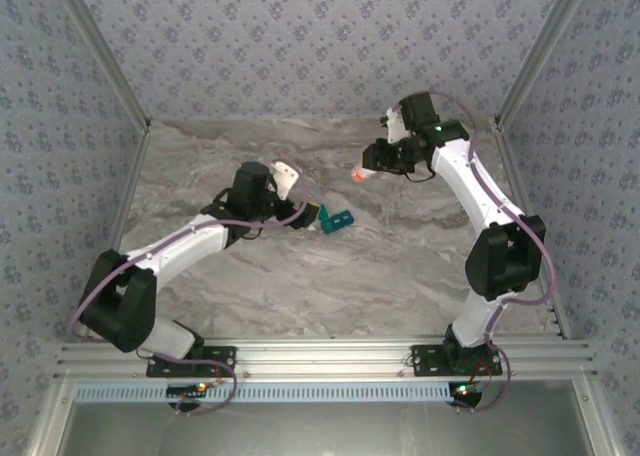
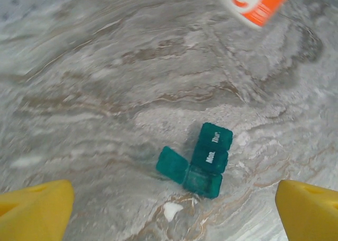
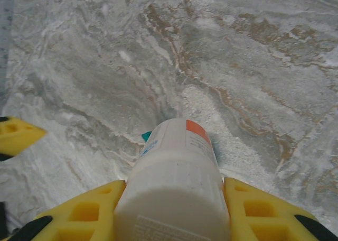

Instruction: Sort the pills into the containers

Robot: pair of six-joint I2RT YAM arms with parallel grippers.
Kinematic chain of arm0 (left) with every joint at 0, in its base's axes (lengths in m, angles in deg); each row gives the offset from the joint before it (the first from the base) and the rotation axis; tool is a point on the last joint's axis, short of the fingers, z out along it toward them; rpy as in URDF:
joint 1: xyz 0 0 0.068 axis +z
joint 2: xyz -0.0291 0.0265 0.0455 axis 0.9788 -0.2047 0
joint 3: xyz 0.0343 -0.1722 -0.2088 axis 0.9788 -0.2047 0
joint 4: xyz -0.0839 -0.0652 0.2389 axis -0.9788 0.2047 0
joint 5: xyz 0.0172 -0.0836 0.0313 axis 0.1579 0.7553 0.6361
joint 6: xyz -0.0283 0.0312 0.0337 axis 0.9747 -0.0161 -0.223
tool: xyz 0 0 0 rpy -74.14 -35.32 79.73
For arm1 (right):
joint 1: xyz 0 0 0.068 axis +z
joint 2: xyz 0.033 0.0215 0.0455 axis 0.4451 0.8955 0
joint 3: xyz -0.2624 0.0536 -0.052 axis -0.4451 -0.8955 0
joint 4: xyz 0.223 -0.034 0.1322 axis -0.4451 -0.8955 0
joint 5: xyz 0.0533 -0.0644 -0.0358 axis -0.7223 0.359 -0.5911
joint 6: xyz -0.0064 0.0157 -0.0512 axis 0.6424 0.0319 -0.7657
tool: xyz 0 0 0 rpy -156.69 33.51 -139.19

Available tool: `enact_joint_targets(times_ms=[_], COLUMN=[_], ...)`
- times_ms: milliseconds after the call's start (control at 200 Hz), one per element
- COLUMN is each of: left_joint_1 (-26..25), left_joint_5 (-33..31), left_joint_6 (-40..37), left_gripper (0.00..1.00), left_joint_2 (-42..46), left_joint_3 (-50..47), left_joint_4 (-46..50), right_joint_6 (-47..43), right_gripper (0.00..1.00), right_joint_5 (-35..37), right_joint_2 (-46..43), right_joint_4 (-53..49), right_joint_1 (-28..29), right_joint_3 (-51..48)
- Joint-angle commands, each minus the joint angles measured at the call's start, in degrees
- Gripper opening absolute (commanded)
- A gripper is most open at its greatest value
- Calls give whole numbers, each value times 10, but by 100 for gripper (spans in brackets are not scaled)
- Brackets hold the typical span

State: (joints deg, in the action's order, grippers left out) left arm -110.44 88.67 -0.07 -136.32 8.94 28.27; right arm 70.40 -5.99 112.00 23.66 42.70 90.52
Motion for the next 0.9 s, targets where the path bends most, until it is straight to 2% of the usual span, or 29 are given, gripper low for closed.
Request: enact_joint_targets(times_ms=[0,185,395,590,760,894], left_joint_1=[-10,-17,-30,-46,-52,-52], left_joint_5=[51,107,148,152,138,142], left_joint_6=[-93,-121,-130,-122,-103,-91], left_gripper=[97,97,97,97,92,89], left_joint_2=[-26,-50,-58,-47,-36,-40], left_joint_3=[-17,-17,-3,-7,-14,-9], left_joint_4=[-134,-182,-184,-196,-221,-223], right_joint_6=[7,2,-7,4,13,25], right_gripper=[28,28,28,28,28,28], right_joint_5=[-45,-51,-52,-74,-79,-110], right_joint_2=[-21,-33,-34,-41,-51,-60], right_joint_4=[-15,-23,-38,-17,-1,17], right_joint_1=[4,27,56,76,83,83], right_joint_3=[5,-13,-9,-13,-35,-63])
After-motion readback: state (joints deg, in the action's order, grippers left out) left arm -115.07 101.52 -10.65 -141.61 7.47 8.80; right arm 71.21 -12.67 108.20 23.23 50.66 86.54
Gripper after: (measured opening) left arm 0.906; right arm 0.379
